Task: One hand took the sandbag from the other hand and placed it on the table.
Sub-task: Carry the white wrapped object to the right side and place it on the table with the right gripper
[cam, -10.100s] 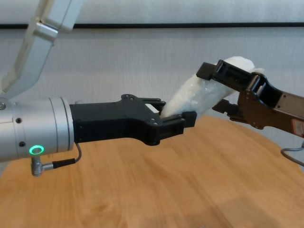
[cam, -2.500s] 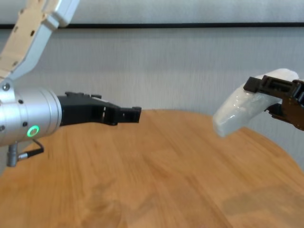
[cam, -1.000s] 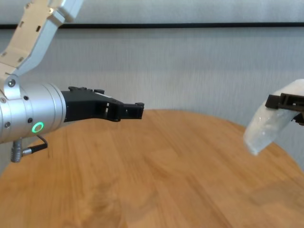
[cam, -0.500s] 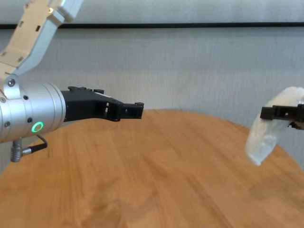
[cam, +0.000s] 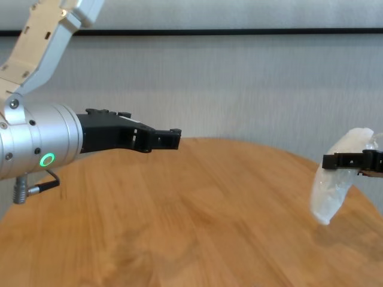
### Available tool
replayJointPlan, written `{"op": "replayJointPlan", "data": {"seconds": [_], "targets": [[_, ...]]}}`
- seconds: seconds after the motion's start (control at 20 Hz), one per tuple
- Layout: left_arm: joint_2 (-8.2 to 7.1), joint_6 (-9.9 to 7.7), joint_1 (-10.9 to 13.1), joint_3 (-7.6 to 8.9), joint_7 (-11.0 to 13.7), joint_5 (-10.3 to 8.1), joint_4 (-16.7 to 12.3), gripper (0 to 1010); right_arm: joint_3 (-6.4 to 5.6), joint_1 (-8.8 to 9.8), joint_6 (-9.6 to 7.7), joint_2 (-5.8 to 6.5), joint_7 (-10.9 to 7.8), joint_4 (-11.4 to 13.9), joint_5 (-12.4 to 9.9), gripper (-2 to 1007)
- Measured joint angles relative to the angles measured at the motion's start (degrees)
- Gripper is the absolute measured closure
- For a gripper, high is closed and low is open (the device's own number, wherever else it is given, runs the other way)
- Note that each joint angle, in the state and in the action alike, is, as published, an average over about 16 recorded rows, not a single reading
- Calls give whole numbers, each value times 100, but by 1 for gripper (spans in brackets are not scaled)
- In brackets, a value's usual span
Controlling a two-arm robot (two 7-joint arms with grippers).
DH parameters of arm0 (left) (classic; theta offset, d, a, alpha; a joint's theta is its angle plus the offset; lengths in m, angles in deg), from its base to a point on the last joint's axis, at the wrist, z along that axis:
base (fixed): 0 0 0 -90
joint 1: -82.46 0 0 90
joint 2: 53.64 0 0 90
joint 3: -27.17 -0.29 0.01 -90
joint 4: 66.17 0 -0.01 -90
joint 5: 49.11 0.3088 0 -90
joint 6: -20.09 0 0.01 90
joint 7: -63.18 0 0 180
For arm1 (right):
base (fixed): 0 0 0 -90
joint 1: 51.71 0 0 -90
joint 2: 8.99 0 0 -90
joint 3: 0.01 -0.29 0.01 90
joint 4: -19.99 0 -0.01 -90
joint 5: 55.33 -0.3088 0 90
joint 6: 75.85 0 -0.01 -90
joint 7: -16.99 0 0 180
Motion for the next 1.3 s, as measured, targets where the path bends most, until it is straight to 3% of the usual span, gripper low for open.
{"op": "replayJointPlan", "data": {"seconds": [0.75,1.05,1.3], "targets": [[0,0,0,0,0,-2,-2,10,233,-429,-196,-222,-203,-610,581,418],[0,0,0,0,0,-2,-2,10,296,-497,-195,-250,-245,-685,692,404],[0,0,0,0,0,-1,-2,10,283,-480,-193,-244,-231,-666,666,340]]}}
